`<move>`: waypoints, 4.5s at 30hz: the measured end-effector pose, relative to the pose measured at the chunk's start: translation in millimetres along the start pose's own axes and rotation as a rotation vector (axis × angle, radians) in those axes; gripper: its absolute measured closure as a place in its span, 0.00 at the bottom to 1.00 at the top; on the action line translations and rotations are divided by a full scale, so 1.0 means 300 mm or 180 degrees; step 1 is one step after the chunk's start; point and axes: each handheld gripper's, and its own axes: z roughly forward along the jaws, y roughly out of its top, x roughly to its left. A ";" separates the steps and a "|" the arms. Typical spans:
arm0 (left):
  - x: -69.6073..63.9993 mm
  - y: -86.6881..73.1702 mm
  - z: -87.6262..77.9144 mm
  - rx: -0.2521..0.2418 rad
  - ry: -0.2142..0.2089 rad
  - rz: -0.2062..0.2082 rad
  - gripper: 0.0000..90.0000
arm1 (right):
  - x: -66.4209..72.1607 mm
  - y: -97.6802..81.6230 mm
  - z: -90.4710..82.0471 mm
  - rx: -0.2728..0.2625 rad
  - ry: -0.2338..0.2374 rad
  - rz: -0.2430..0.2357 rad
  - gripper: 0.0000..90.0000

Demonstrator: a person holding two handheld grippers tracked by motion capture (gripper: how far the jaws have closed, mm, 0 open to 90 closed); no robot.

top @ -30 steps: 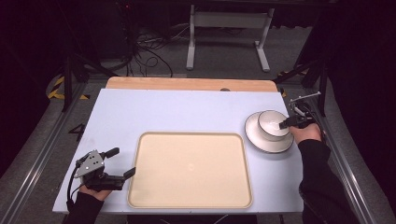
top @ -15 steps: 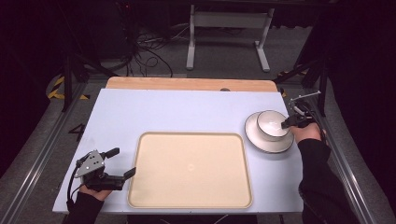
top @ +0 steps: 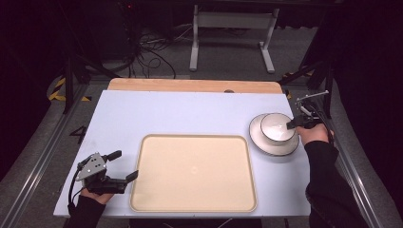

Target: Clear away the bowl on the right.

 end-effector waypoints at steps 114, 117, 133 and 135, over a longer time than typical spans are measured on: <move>-0.003 0.000 -0.001 -0.0056 -0.0041 0.0042 0.00 | 0.940 -0.127 -0.077 0.0201 0.1205 -0.2234 0.93; -0.003 -0.001 0.000 -0.0060 -0.0042 0.0039 0.00 | 0.944 -0.139 -0.047 0.0244 0.1229 -0.2224 0.93; -0.003 -0.001 0.000 -0.0040 -0.0052 0.0036 0.00 | 0.957 -0.173 0.047 0.0435 0.1218 -0.2262 0.92; -0.003 -0.001 0.000 -0.0040 -0.0051 0.0037 0.00 | 0.958 -0.176 0.054 0.0451 0.1219 -0.2252 0.92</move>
